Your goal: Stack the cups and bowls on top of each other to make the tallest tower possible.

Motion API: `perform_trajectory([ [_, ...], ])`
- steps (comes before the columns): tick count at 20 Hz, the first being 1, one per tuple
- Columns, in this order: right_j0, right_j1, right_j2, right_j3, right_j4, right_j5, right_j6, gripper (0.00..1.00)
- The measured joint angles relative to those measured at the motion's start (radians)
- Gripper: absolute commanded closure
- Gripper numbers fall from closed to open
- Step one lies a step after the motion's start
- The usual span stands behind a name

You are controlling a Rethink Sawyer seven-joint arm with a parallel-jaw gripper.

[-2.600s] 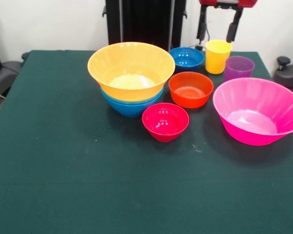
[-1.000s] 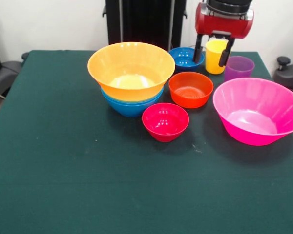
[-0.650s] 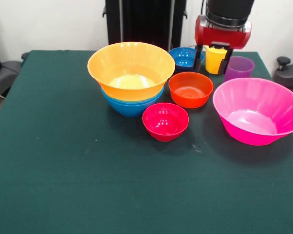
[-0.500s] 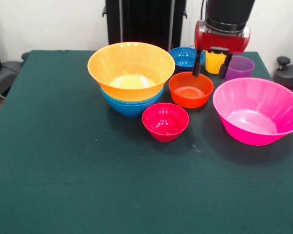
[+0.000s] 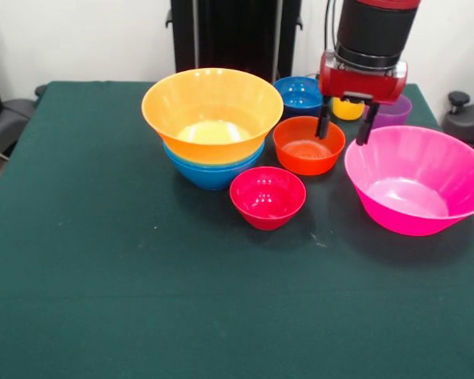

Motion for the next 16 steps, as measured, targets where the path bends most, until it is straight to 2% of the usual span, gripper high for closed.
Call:
perform_trajectory([
  [7, 0.046, 0.004, -0.014, 0.000, 0.024, 0.000, 0.059, 0.00],
  [16, 0.057, 0.007, -0.014, 0.000, 0.036, -0.007, 0.081, 0.00],
])
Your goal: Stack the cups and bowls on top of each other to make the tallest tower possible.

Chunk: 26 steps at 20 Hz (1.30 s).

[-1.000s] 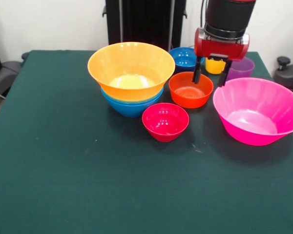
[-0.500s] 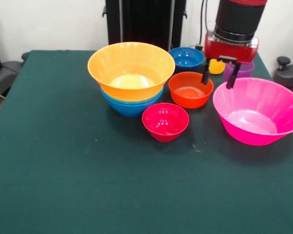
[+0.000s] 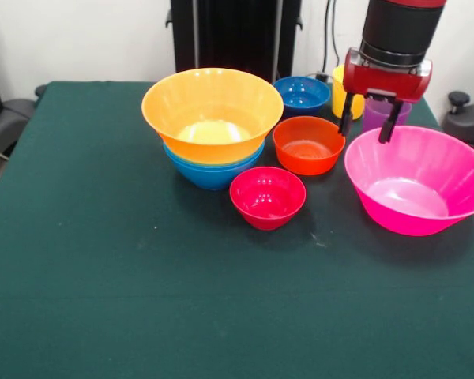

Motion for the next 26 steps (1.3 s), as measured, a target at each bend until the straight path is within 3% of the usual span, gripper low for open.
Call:
perform_trajectory([
  [16, 0.003, 0.096, -0.014, 0.000, 0.000, -0.144, 0.000, 0.00],
  [26, 0.003, 0.135, -0.014, 0.000, 0.000, -0.168, 0.000, 0.00],
])
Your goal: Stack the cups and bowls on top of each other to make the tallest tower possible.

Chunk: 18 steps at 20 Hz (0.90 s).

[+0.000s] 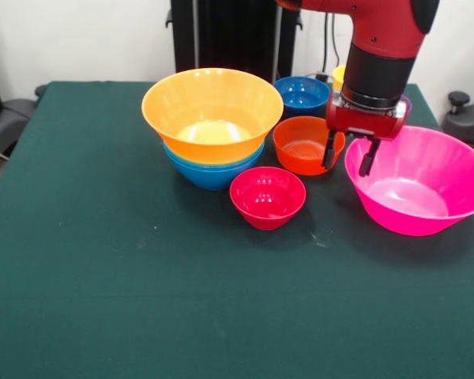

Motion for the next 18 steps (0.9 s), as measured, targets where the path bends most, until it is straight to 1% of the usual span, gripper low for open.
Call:
perform_trajectory([
  [11, 0.001, 0.004, 0.000, 0.000, 0.000, 0.000, 0.000, 0.00],
  [18, 0.019, 0.030, 0.000, 0.000, 0.000, -0.030, 0.000, 0.00],
])
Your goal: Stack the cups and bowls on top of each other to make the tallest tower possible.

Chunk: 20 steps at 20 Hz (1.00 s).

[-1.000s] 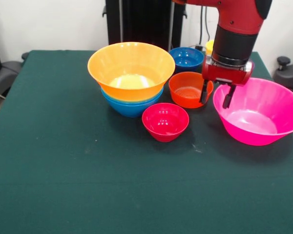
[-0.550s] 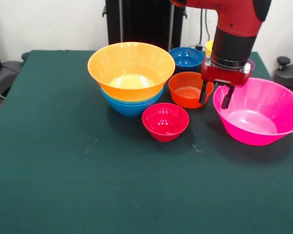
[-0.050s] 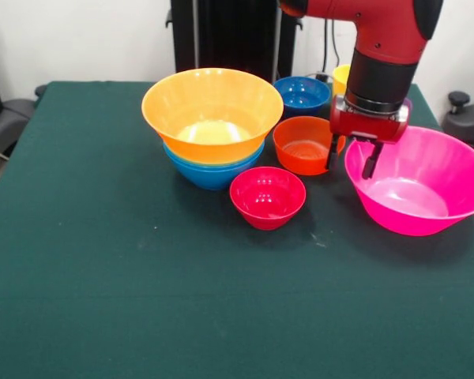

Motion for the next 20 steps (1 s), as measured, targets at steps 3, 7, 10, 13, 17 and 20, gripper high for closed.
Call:
perform_trajectory([
  [3, 0.006, 0.020, 0.000, 0.000, 0.000, -0.024, 0.000, 0.00],
  [7, 0.014, 0.054, 0.000, -0.001, 0.001, -0.070, 0.000, 0.00],
  [10, 0.016, 0.064, 0.000, -0.001, 0.004, -0.094, 0.000, 0.00],
  [13, 0.017, 0.066, 0.000, -0.001, 0.004, -0.105, 0.000, 0.00],
  [17, 0.018, 0.060, -0.001, -0.001, 0.004, -0.110, 0.000, 1.00],
  [20, 0.021, 0.052, -0.003, -0.001, 0.007, -0.110, 0.000, 1.00],
])
